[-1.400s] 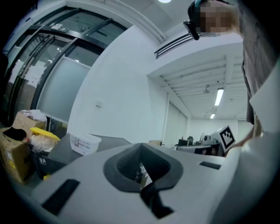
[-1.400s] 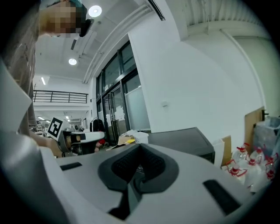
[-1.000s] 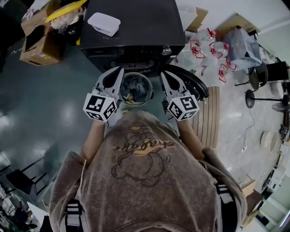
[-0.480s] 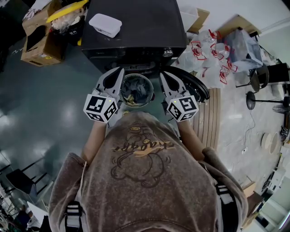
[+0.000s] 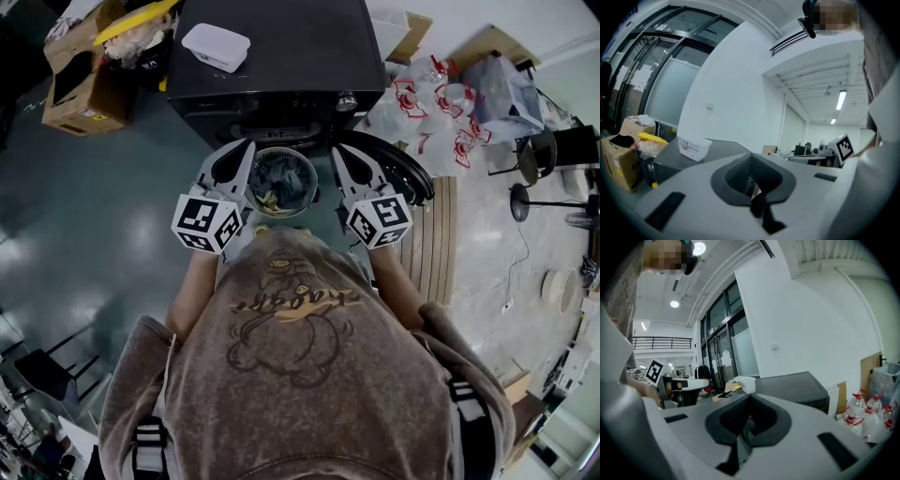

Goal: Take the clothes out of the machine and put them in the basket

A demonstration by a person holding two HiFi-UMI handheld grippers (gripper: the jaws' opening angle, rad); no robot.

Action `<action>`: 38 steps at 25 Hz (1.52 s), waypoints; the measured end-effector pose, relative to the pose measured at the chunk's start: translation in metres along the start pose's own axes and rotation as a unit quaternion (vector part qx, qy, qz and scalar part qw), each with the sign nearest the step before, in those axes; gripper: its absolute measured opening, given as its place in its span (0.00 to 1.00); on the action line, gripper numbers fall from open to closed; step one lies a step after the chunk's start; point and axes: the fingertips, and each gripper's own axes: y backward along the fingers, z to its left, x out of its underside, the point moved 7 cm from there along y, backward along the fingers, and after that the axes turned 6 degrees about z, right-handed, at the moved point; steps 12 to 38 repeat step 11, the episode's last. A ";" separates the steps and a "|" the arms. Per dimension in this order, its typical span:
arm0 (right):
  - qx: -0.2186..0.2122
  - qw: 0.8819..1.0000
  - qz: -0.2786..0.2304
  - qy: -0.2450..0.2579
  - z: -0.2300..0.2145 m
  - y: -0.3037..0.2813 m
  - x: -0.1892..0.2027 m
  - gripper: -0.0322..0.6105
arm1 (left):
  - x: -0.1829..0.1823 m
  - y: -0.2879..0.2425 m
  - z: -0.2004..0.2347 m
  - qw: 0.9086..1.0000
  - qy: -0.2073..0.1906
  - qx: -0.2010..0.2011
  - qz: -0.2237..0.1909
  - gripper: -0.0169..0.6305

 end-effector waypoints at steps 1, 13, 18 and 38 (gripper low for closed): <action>0.001 1.000 0.000 -0.001 0.000 0.001 0.001 0.04 | 0.001 0.000 0.000 1.000 0.000 0.000 0.001 0.04; 0.005 1.000 0.000 -0.011 0.005 0.010 0.010 0.04 | 0.007 0.007 -0.006 1.000 0.009 -0.003 0.004 0.04; 0.005 1.000 0.000 -0.011 0.005 0.010 0.010 0.04 | 0.007 0.007 -0.006 1.000 0.009 -0.003 0.004 0.04; 0.005 1.000 0.000 -0.011 0.005 0.010 0.010 0.04 | 0.007 0.007 -0.006 1.000 0.009 -0.003 0.004 0.04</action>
